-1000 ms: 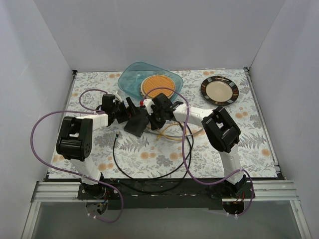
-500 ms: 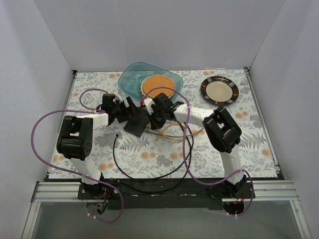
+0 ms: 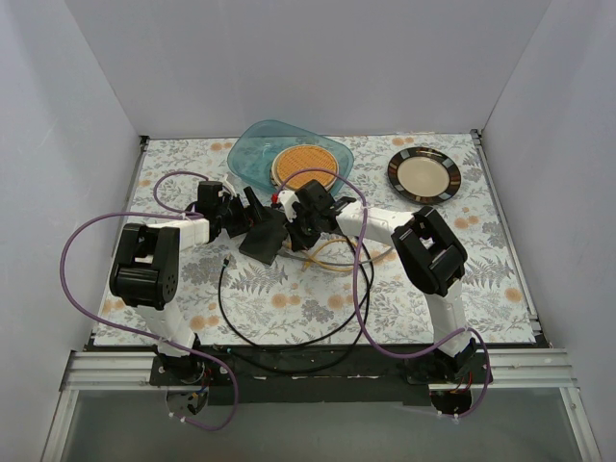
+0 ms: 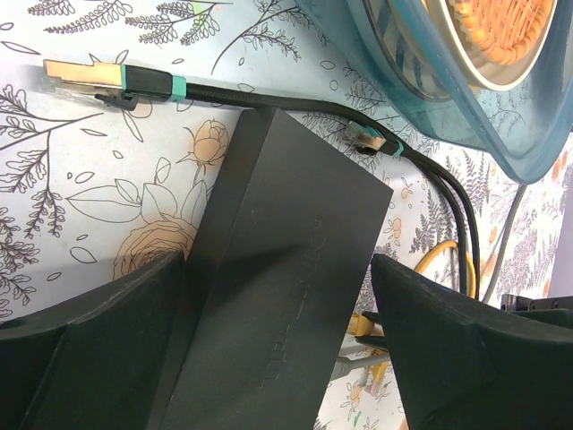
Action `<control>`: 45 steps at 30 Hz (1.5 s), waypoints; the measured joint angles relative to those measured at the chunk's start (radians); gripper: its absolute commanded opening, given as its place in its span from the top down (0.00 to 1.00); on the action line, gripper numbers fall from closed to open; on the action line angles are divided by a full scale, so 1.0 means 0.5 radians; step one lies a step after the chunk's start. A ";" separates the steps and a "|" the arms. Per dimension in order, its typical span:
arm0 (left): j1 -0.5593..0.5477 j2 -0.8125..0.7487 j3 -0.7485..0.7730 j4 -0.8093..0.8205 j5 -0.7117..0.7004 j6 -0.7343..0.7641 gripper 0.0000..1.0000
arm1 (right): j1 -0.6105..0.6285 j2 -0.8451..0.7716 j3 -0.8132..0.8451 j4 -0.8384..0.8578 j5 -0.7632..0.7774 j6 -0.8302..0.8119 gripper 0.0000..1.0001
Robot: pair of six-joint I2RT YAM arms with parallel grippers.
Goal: Insert the plug into the switch port
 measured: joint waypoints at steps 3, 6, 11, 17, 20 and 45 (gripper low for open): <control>0.000 0.002 0.000 0.000 0.001 -0.002 0.16 | 0.003 0.000 -0.002 0.003 0.000 0.002 0.99; 0.000 0.003 0.002 0.000 0.002 -0.005 0.16 | 0.004 0.000 -0.002 0.003 0.000 0.005 0.99; 0.000 0.004 0.004 -0.001 0.003 -0.005 0.16 | 0.005 0.000 -0.002 0.003 -0.001 0.007 0.99; 0.001 0.022 0.020 0.003 0.013 -0.005 0.16 | 0.005 0.000 -0.002 0.003 -0.002 0.015 0.99; 0.001 0.029 0.025 0.008 0.020 -0.005 0.16 | 0.005 0.001 -0.002 0.003 -0.004 0.029 0.99; 0.023 0.037 0.007 0.066 0.000 -0.018 0.23 | 0.053 -0.003 -0.060 0.166 0.066 0.329 0.99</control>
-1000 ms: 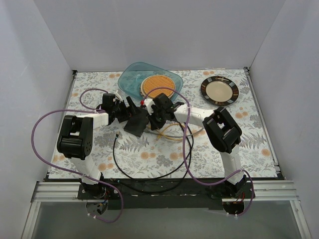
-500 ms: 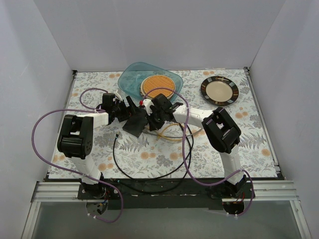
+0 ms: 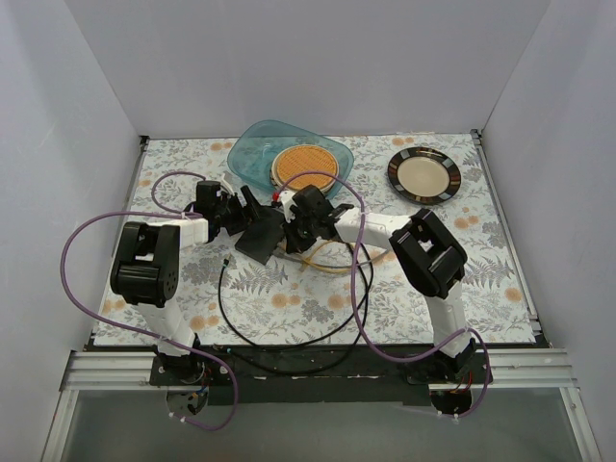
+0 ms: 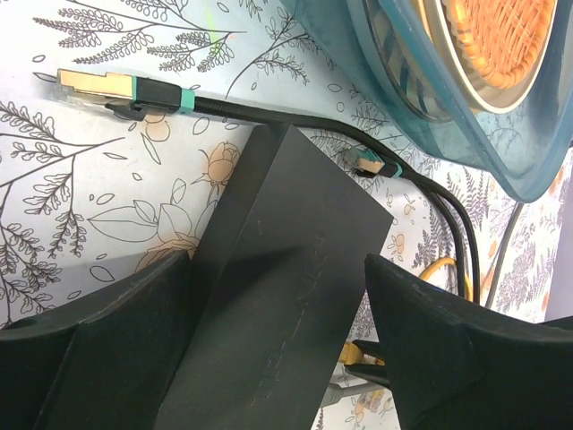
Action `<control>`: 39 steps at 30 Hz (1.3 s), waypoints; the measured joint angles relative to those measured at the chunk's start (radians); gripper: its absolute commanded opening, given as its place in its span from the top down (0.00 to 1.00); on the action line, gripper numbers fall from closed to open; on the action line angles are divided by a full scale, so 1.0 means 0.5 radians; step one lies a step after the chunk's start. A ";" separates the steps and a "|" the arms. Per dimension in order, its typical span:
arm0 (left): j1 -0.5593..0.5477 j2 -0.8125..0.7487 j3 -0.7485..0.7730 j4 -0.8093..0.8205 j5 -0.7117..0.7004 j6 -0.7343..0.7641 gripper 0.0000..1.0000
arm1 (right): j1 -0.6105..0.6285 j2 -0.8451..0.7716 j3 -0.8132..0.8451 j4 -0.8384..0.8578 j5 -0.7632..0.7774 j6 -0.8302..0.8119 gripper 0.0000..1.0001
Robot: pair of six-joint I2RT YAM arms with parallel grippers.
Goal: Insert the plug into the switch port
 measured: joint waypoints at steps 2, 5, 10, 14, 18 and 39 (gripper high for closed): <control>0.002 -0.002 -0.015 0.021 -0.003 -0.011 0.23 | 0.009 -0.030 -0.076 0.100 0.036 0.062 0.99; 0.001 -0.008 -0.036 0.050 -0.005 -0.031 0.23 | 0.033 -0.092 -0.182 0.224 0.111 0.130 0.99; -0.002 -0.016 -0.061 0.082 -0.007 -0.051 0.25 | 0.079 -0.166 -0.289 0.342 0.237 0.172 0.99; -0.005 -0.018 -0.064 0.079 -0.007 -0.054 0.27 | 0.108 -0.198 -0.350 0.408 0.311 0.173 0.99; -0.014 -0.018 -0.064 0.073 -0.015 -0.053 0.29 | 0.127 -0.215 -0.376 0.435 0.346 0.170 0.99; -0.063 -0.018 -0.063 0.066 -0.063 -0.016 0.31 | 0.260 -0.220 -0.532 0.691 0.632 0.118 0.99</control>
